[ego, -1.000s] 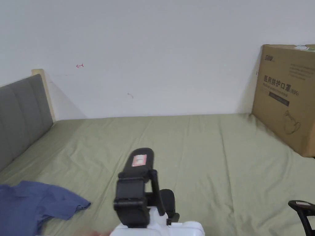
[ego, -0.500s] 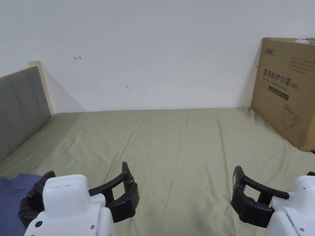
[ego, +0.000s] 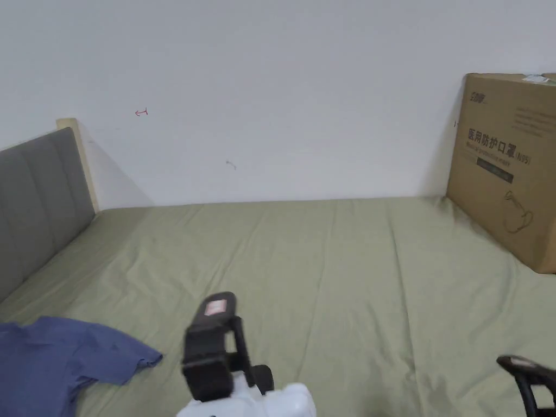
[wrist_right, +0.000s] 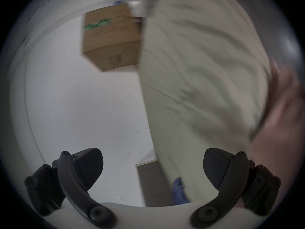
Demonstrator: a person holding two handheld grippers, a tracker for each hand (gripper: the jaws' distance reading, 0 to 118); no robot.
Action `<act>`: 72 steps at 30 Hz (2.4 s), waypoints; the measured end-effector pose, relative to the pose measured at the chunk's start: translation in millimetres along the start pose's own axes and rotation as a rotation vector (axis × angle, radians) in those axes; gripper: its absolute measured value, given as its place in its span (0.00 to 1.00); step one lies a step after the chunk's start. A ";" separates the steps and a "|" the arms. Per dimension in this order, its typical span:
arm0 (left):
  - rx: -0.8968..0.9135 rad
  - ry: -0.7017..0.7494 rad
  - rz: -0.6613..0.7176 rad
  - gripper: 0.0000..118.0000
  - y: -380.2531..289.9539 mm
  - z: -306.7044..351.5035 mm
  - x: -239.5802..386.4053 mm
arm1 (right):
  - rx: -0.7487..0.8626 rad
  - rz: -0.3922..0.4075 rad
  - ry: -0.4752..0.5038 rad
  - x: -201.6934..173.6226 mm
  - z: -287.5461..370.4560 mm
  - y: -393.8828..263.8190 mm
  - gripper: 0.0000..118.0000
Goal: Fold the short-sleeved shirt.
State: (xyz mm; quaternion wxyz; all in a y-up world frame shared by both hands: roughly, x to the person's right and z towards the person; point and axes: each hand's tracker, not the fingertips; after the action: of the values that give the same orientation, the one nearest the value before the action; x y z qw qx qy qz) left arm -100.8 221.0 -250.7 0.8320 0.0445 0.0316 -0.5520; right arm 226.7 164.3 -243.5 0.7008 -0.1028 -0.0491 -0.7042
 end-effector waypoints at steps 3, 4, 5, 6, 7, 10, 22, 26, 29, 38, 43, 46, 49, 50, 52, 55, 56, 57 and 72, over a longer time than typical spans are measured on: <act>-0.057 -0.056 0.490 1.00 -6.8 -8.2 -42.3 | 0.078 0.505 0.106 -67.2 10.2 -17.6 1.00; -0.079 -0.074 0.697 1.00 -12.9 -11.4 -56.6 | 0.117 0.724 0.130 -86.5 14.5 -26.7 1.00; -0.074 -0.072 0.913 1.00 -21.7 -12.6 -68.1 | 0.177 0.979 0.125 -101.5 18.6 -41.3 1.00; -0.053 -0.063 1.132 1.00 -32.9 -13.1 -77.7 | 0.282 1.247 0.092 -107.7 20.6 -61.9 1.00; -0.048 -0.066 1.382 1.00 -46.8 -11.6 -83.5 | 0.384 1.465 0.048 -108.0 20.8 -78.7 1.00; -0.094 0.009 1.574 1.00 -72.5 -6.6 -91.5 | 0.502 1.728 0.041 -94.0 19.5 -105.6 1.00; 0.006 0.035 1.076 1.00 -36.0 5.7 -78.3 | 0.284 1.480 0.089 -79.5 22.9 -92.9 1.00; 0.010 -0.004 1.106 1.00 -33.8 5.6 -80.1 | 0.302 1.520 0.063 -81.9 23.9 -98.7 1.00; 0.013 -0.050 1.125 1.00 -33.2 4.2 -82.3 | 0.311 1.540 0.061 -83.4 24.8 -101.0 1.00; -0.006 -0.062 1.127 1.00 -28.0 3.4 -84.0 | 0.349 1.540 0.052 -89.8 30.5 -100.3 1.00; -0.006 -0.050 1.134 1.00 -27.1 4.1 -86.3 | 0.395 1.577 0.073 -92.8 34.7 -105.6 1.00; -0.004 -0.050 1.134 1.00 -26.2 4.1 -86.9 | 0.400 1.583 0.083 -94.1 35.1 -107.8 1.00; -0.002 -0.049 1.128 1.00 -24.7 4.8 -86.5 | 0.393 1.575 0.097 -94.1 34.5 -108.5 1.00; -0.002 -0.046 1.127 1.00 -24.1 5.4 -86.0 | 0.393 1.568 0.101 -93.7 34.8 -108.4 1.00; 0.003 -0.040 1.125 1.00 -23.4 7.3 -85.3 | 0.394 1.552 0.100 -93.3 36.0 -108.0 1.00; 0.006 -0.039 1.127 1.00 -22.8 9.2 -84.9 | 0.392 1.538 0.094 -92.9 37.2 -106.6 1.00; 0.006 -0.039 1.127 1.00 -22.6 9.5 -84.8 | 0.390 1.537 0.093 -92.7 37.2 -106.1 1.00; 0.005 -0.039 1.126 1.00 -22.3 9.7 -84.6 | 0.389 1.537 0.094 -92.5 37.0 -105.8 1.00; -0.001 -0.031 1.091 0.98 -19.4 11.9 -82.5 | 0.387 1.560 0.067 -92.3 38.9 -104.2 1.00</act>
State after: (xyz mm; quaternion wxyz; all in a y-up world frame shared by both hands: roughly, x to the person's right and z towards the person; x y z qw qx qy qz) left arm -150.7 287.7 -231.2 0.9981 0.0460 -0.0082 -0.0406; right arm 125.4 264.1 -217.5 0.9973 0.0367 -0.0634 0.0064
